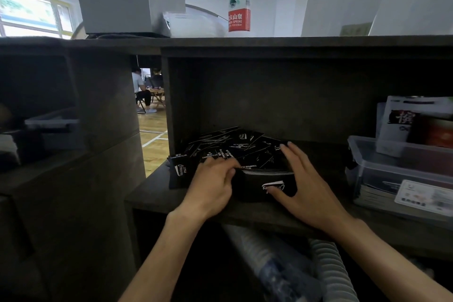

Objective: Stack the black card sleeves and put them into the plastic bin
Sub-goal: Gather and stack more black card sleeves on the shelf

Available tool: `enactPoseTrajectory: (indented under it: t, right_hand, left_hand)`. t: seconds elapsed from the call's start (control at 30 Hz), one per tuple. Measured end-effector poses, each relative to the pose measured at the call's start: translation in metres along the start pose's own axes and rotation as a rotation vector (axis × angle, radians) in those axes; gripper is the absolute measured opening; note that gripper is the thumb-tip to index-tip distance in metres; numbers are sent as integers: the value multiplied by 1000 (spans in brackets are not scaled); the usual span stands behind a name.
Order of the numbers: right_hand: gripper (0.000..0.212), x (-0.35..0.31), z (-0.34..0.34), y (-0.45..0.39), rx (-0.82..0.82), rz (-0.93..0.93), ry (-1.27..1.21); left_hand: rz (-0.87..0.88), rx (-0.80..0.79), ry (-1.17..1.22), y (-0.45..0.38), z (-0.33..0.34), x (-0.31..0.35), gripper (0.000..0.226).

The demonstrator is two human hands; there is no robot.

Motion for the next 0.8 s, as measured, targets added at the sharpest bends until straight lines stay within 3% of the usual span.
enactPoseTrajectory:
  t: [0.07,0.13,0.17,0.23,0.27,0.33,0.4,0.5,0.6,0.73,0.8]
  right_hand:
    - [81,0,1,0,-10,-27,16]
    - [58,0,2,0,-15,-78,52]
    - [49,-1,1,0,-16,-91,74]
    - [40,-3,1,-1,-9,-105,124]
    - [37,-3,1,-1,-5,-102,142]
    - [35,-3,2,-1,-5,-92,156]
    - [35,-2,2,-1,-16,-82,156]
    - [36,-1,2,-1,-30,-70,162]
    - [35,-2,2,0,-29,-65,160]
    - [36,-3,1,0,-22,-60,148]
    - [38,-3,0,0,-16,-61,148]
  left_hand:
    - [-16,-125,24,-3,5,5,25]
    - [-65,-248,249,-2,12,12,29]
    - [-119,-261,370,-1,13,12,32]
    - [-243,-105,459,2,8,1,30]
    - [-305,44,342,3,1,-10,26]
    - [-433,252,-156,10,-14,-28,31]
    - [-541,199,-455,15,-15,-36,60]
    - [-584,130,-441,15,-6,-40,75]
    - [-614,137,-316,12,-7,-44,66]
    - [-608,301,24,21,-17,-43,17]
    - [-591,424,92,26,-26,-39,5]
Point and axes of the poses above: each hand's wrist, its own y-axis away from the middle knuckle, its own z-axis out of the palm, x = y × z, the point moved 5 cm from there along -y, towards the middle knuckle, and after that the axes turned 3 degrees about y, right-handed, at the moved point
